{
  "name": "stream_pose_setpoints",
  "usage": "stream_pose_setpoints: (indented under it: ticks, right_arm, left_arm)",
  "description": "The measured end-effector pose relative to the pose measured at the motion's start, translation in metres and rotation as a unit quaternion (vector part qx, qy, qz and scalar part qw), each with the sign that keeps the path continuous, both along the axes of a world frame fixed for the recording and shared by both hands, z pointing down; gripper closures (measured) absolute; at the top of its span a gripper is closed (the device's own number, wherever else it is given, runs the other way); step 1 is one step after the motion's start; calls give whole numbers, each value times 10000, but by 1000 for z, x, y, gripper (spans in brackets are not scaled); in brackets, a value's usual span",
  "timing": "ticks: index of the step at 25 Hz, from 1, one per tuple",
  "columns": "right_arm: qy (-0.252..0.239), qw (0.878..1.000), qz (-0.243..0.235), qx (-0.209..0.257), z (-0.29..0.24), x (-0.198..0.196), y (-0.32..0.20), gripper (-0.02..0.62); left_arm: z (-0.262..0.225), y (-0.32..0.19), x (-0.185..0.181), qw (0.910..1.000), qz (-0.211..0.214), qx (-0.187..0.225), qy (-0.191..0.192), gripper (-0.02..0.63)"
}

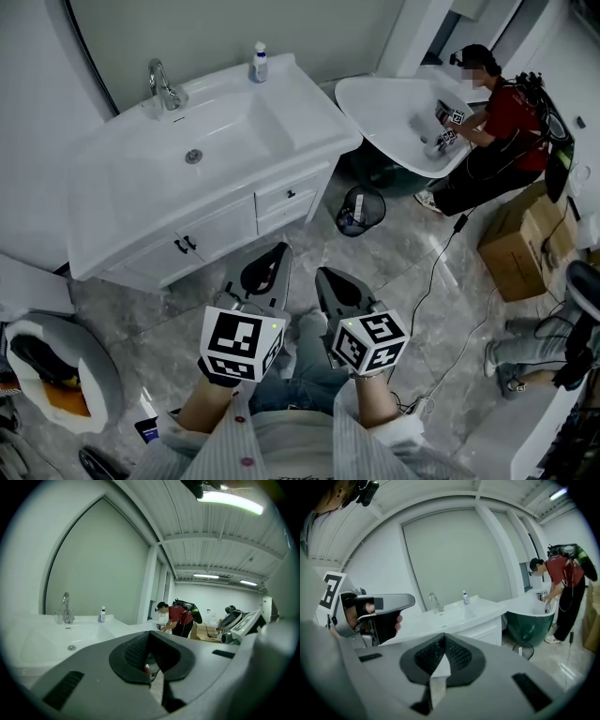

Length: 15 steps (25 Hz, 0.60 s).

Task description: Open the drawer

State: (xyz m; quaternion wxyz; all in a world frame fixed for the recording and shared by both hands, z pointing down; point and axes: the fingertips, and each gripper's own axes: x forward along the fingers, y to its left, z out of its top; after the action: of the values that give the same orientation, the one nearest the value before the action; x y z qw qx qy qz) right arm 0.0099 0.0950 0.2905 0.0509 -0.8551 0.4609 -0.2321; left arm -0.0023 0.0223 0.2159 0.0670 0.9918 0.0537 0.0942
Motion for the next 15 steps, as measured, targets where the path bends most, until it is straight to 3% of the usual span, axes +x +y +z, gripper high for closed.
stream_pose_setpoints:
  ticks: [7,15]
  right_arm:
    - [-48,9998,-188,9,2,38,-18,586]
    - [-153,9964,-829,-47,10,122,-53,586]
  left_arm:
    - [3,-19,32,9997,-232,30,-44,591]
    - [16,-54,111,9956,-912,-14,-218,591]
